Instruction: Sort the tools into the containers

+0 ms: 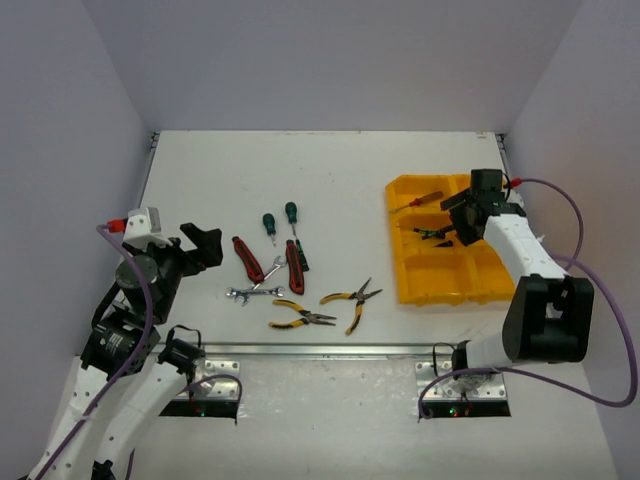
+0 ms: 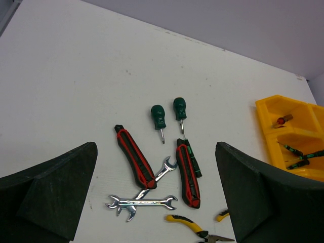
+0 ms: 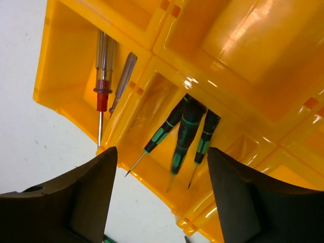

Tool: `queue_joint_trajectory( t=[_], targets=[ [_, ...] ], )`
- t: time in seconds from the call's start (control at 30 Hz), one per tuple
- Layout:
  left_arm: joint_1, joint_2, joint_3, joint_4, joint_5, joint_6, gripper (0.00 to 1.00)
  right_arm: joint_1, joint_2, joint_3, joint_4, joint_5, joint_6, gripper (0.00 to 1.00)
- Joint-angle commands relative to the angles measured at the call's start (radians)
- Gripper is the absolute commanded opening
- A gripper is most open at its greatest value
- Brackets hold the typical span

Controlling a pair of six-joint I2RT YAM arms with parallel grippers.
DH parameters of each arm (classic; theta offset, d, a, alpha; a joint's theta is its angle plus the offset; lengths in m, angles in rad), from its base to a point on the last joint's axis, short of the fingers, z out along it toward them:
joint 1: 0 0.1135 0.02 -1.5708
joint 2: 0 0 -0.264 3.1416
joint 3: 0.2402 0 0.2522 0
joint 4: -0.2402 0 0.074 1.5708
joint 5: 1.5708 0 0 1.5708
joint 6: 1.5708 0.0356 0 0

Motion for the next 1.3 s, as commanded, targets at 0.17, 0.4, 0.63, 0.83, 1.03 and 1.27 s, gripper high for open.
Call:
queue_joint_trajectory(
  t=[0.17, 0.4, 0.63, 0.83, 1.03, 1.27],
  targets=[
    [-0.013, 0.004, 0.001, 0.036, 0.001, 0.000, 1.00, 0.013, -0.048, 0.050, 0.074, -0.097, -0.053, 0.99],
    [-0.013, 0.018, 0.002, 0.034, -0.005, -0.001, 1.00, 0.335, 0.032, 0.229, 0.054, -0.106, -0.429, 0.99],
    [-0.013, 0.021, 0.003, 0.029, -0.020, -0.006, 1.00, 0.719, 0.246, 0.321, 0.075, -0.079, -0.562, 0.72],
    [-0.013, 0.017, 0.003, 0.029, -0.019, -0.007, 1.00, 0.873, 0.552, 0.591, -0.078, -0.036, -0.632, 0.55],
    [-0.013, 0.009, 0.003, 0.029, -0.017, -0.006, 1.00, 0.917, 0.679, 0.699, -0.132, 0.005, -0.631, 0.52],
    [-0.013, 0.002, 0.001, 0.033, -0.009, -0.003, 1.00, 0.921, 0.709, 0.709, -0.145, 0.028, -0.628, 0.44]
  ],
)
